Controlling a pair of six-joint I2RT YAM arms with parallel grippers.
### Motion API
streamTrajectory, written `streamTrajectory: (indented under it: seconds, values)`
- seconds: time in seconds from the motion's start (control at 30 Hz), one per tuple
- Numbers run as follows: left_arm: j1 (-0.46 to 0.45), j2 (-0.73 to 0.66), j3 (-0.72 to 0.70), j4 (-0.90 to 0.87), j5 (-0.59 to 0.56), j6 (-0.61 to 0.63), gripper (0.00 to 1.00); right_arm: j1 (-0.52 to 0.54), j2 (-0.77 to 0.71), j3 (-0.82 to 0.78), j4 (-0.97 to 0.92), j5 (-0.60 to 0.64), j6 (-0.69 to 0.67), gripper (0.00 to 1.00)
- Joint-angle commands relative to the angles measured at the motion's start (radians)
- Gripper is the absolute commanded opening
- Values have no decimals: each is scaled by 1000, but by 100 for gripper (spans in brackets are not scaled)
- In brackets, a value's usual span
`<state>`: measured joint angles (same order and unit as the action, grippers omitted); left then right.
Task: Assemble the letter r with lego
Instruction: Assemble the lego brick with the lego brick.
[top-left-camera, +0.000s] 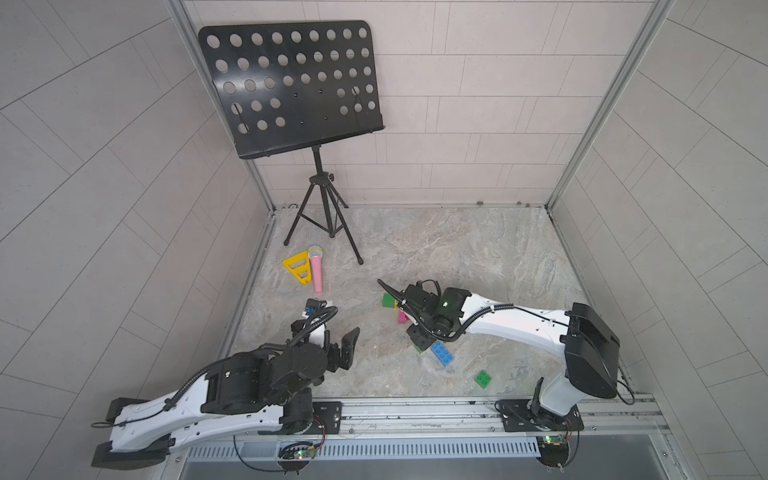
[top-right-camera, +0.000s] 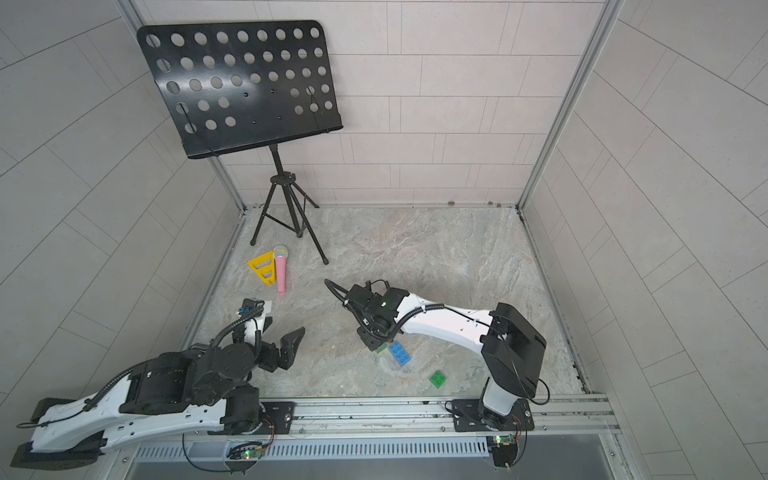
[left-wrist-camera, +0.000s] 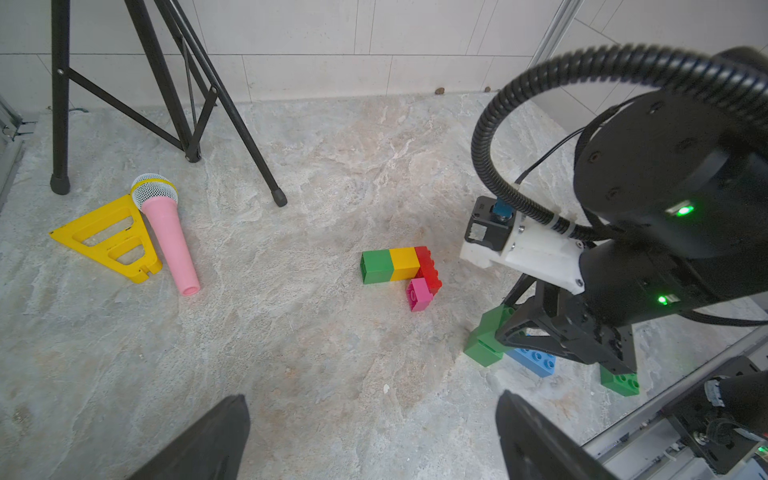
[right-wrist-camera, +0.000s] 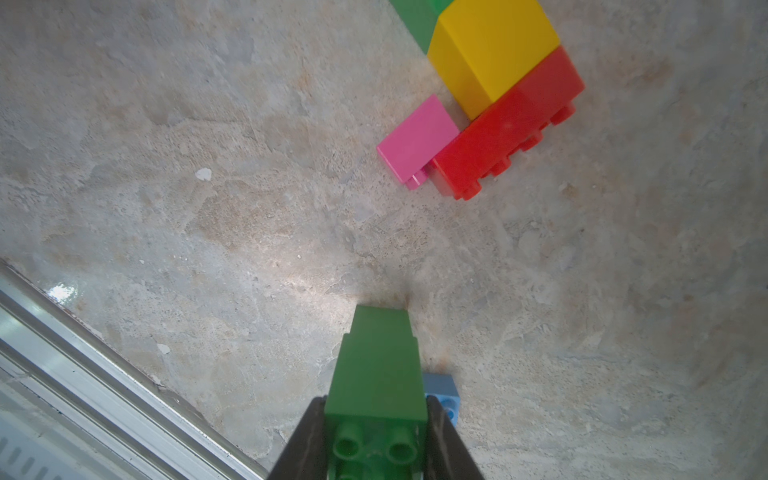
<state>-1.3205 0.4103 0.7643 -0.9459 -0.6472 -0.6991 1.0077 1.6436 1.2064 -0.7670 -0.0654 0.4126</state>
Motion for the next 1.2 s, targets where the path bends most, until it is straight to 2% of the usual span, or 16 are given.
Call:
streamTrajectory:
  seconds: [0.0, 0.63, 1.17]
  values:
    - [1, -25, -11, 16, -18, 1, 100, 8, 24, 8, -60, 14, -8, 0]
    - [0, 13, -8, 24, -3, 14, 100, 9, 46, 39, -79, 16, -9, 0]
    - [1, 31, -10, 33, 20, 24, 100, 6, 136, 58, -93, -24, -2, 0]
